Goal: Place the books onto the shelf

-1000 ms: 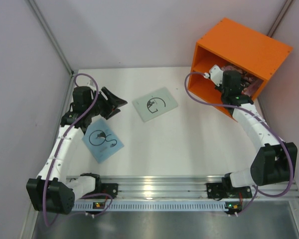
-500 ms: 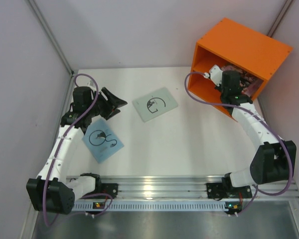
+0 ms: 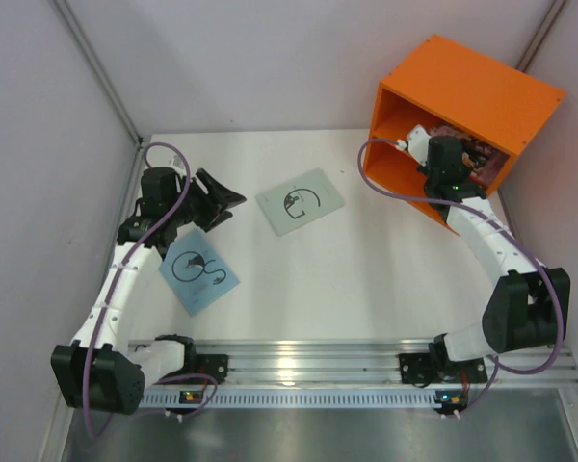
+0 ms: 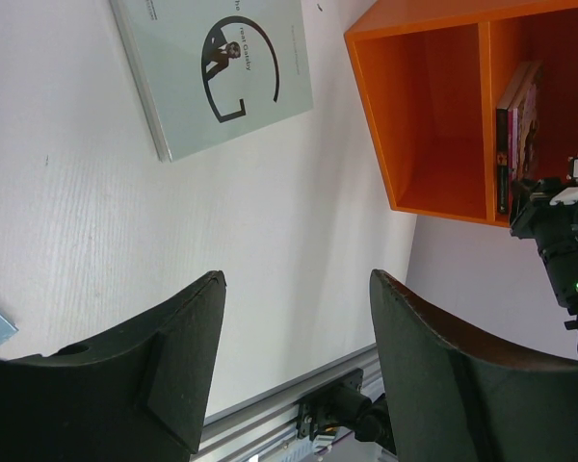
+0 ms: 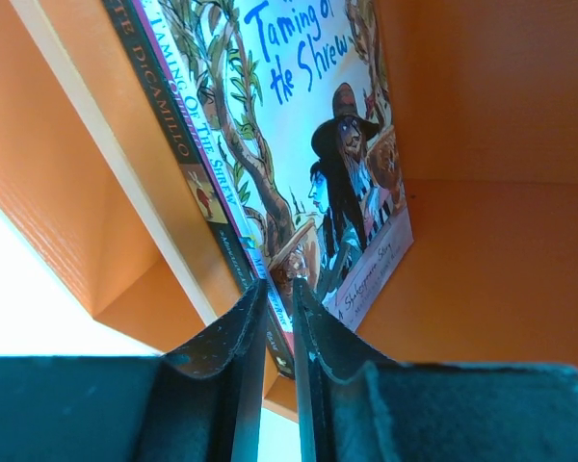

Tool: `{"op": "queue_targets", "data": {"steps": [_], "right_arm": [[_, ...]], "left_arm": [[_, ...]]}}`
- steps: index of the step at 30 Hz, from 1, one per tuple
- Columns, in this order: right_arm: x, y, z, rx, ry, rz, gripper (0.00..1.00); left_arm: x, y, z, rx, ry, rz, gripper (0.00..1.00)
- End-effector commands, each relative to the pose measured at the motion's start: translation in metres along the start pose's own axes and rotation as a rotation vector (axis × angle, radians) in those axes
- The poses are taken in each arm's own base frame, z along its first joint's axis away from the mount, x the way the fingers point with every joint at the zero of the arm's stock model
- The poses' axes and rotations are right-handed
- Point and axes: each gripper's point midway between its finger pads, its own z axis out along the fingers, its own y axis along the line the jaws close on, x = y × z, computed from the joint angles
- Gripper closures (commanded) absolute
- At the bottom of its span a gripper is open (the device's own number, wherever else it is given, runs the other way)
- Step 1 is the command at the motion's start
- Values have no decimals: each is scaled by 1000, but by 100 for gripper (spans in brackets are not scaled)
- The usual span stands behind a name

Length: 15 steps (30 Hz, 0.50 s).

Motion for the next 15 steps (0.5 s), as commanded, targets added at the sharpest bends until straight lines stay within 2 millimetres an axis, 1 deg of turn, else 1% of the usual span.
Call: {"op": "queue_targets", "data": {"steps": [1,5,8,12,15], "right_arm": [[-7,-31,-2,94,-15,55,84],[-2,-32,-4,98,-13,59,84],[-4,-34,-6,100,-26,75,84],[0,-32,-4,99,-9,65,84],[-1,-30,-5,93,-20,81,84]], "left_arm": [[-6,-7,-6,29,-36,32,33],[-7,-9,-8,37,-40,36,34],[-7,-11,-9,40,-43,38,34],[-7,-10,-9,39,-44,35,34],[-5,-9,-10,39,-42,34,34]]}}
